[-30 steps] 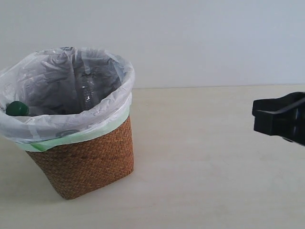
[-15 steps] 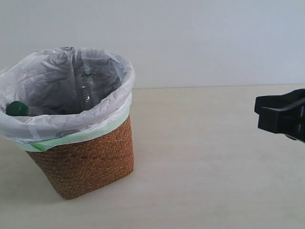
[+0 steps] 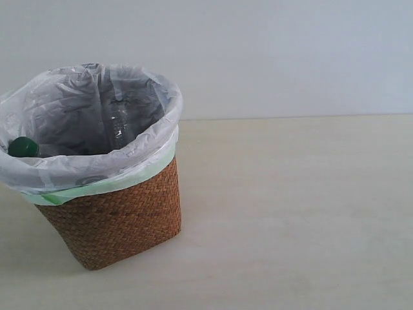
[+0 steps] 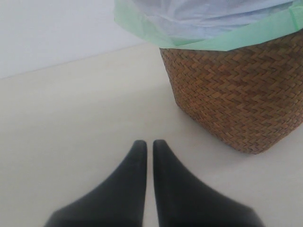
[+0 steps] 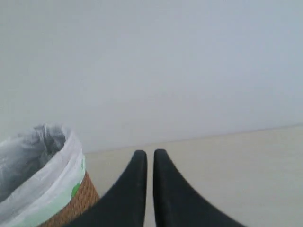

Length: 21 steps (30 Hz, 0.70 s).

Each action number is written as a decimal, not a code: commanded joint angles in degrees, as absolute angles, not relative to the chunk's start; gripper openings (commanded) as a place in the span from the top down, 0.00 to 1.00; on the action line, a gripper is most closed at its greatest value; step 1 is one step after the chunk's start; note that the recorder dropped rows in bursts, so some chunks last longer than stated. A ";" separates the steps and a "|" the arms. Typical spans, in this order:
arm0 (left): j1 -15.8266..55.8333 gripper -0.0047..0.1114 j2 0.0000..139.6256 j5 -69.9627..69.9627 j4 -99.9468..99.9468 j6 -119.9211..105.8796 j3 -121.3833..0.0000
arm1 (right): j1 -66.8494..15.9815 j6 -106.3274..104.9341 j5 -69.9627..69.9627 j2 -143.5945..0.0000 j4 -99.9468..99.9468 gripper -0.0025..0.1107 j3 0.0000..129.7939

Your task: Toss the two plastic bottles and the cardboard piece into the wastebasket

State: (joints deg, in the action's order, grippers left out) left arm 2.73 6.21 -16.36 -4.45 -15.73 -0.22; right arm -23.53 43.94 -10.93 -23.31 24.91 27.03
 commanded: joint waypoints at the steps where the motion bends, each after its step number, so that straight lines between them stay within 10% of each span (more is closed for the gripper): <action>1: 2.56 0.93 6.12 -15.90 -4.93 -15.19 0.00 | -17.20 45.38 2.06 -15.09 24.19 0.97 17.72; 10: 2.56 0.93 6.12 -15.90 -4.93 -15.19 0.00 | -15.93 52.12 25.44 -6.44 24.04 0.97 0.00; 21: 2.56 0.93 6.12 -15.90 -4.93 -15.19 0.00 | -15.93 40.98 0.38 -5.91 26.44 0.97 0.00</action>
State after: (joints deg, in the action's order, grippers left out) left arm 2.73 6.21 -16.36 -4.45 -15.73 -0.22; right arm -16.06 43.73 7.87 -5.92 26.02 0.37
